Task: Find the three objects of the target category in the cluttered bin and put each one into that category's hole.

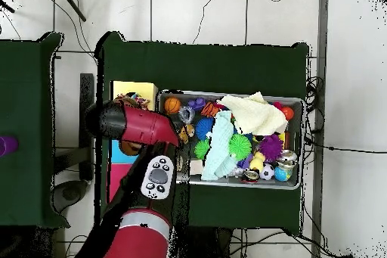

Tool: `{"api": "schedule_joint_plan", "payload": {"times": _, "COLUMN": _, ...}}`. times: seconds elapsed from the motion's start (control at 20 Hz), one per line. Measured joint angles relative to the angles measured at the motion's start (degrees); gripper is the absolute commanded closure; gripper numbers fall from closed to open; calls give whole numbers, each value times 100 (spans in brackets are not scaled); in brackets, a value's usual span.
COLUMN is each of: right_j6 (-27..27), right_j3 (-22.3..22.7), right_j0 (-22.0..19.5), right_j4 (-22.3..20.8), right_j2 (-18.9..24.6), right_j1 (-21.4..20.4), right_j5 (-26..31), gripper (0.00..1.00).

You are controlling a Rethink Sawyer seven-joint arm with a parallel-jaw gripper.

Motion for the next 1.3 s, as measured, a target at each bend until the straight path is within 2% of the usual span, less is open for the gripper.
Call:
{"api": "schedule_joint_plan", "payload": {"times": 0.3, "right_j6": 0, "right_j3": -565, "right_j0": 7, "right_j4": -308, "right_j2": -151, "right_j1": 124, "right_j5": 1084, "gripper": 100}}
{"api": "schedule_joint_plan", "payload": {"times": 0.45, "right_j6": 1, "right_j3": -1149, "right_j0": -6, "right_j4": -590, "right_j2": -267, "right_j1": 204, "right_j5": 2373, "gripper": 100}}
{"api": "schedule_joint_plan", "payload": {"times": 0.5, "right_j6": 1, "right_j3": -1243, "right_j0": -14, "right_j4": -623, "right_j2": -280, "right_j1": 219, "right_j5": 2564, "gripper": 100}}
{"api": "schedule_joint_plan", "payload": {"times": 0.55, "right_j6": 1, "right_j3": -1566, "right_j0": -43, "right_j4": -754, "right_j2": -303, "right_j1": 302, "right_j5": 3093, "gripper": 100}}
{"api": "schedule_joint_plan", "payload": {"times": 0.7, "right_j6": 1, "right_j3": -1912, "right_j0": -77, "right_j4": -881, "right_j2": -303, "right_j1": 444, "right_j5": 3528, "gripper": 100}}
{"api": "schedule_joint_plan", "payload": {"times": 0.75, "right_j6": 1, "right_j3": -2160, "right_j0": -98, "right_j4": -981, "right_j2": -302, "right_j1": 561, "right_j5": 3809, "gripper": 100}}
{"api": "schedule_joint_plan", "payload": {"times": 0.95, "right_j6": 1, "right_j3": -2519, "right_j0": -123, "right_j4": -1134, "right_j2": -301, "right_j1": 717, "right_j5": 4223, "gripper": 100}}
{"api": "schedule_joint_plan", "payload": {"times": 1.2, "right_j6": 0, "right_j3": -2734, "right_j0": -124, "right_j4": -1255, "right_j2": -302, "right_j1": 776, "right_j5": 4425, "gripper": 100}}
{"api": "schedule_joint_plan", "payload": {"times": 1.25, "right_j6": 0, "right_j3": -2774, "right_j0": -125, "right_j4": -1276, "right_j2": -302, "right_j1": 781, "right_j5": 4452, "gripper": 0}}
{"api": "schedule_joint_plan", "payload": {"times": 1.3, "right_j6": 0, "right_j3": -2802, "right_j0": -129, "right_j4": -1276, "right_j2": -302, "right_j1": 770, "right_j5": 4444, "gripper": 0}}
